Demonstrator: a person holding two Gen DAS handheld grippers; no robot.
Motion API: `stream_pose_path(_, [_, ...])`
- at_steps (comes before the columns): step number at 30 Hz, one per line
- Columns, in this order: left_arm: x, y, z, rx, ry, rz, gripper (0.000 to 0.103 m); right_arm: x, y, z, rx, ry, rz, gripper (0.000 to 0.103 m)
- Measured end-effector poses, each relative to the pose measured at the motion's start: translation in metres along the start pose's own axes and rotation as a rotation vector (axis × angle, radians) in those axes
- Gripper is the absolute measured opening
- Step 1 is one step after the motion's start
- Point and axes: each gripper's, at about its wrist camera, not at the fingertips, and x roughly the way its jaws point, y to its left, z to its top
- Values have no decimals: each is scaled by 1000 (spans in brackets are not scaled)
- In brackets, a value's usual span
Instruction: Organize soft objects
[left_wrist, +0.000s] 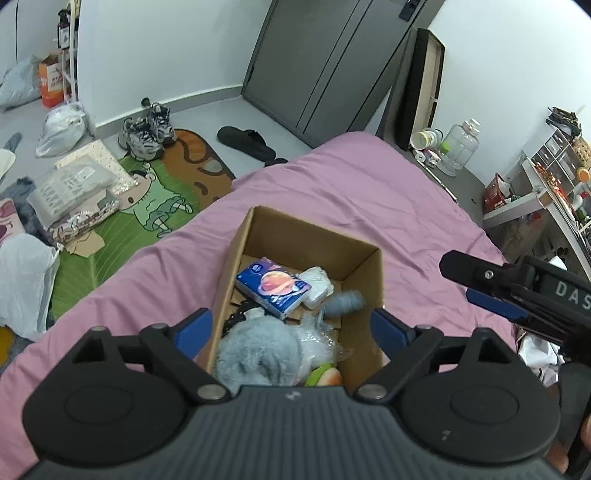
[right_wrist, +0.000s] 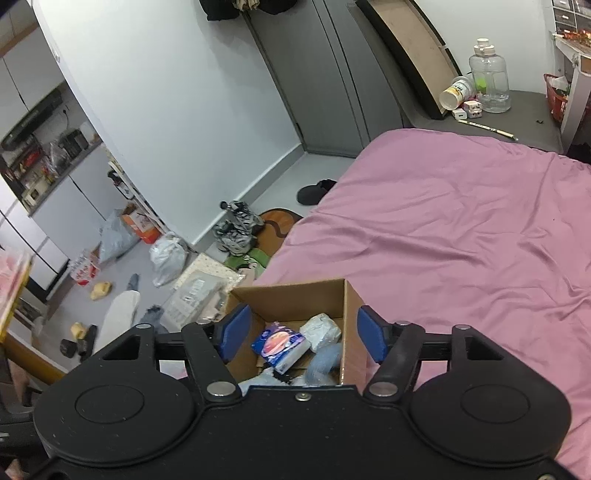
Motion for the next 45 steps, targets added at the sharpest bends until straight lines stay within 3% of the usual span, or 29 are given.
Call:
stream_pose_path(11, [-29, -19, 6, 25, -63, 28, 103, -29, -8, 7, -9, 10, 26, 72])
stream_pose_path(22, [-51, -42, -1, 82, -101, 27, 103, -75, -18, 13, -53, -18, 25, 91])
stream_pose_path(27, [-61, -52, -8, 91, -98, -22, 103, -95, -32, 9, -58, -39, 7, 97])
stream_pose_path(30, [-67, -62, -14, 123, -102, -13, 103, -104, -42, 2, -57, -50, 0, 103])
stream_pose_path(45, [-74, -85, -40, 167, -98, 45, 103, -127, -73, -20, -24, -80, -16, 103])
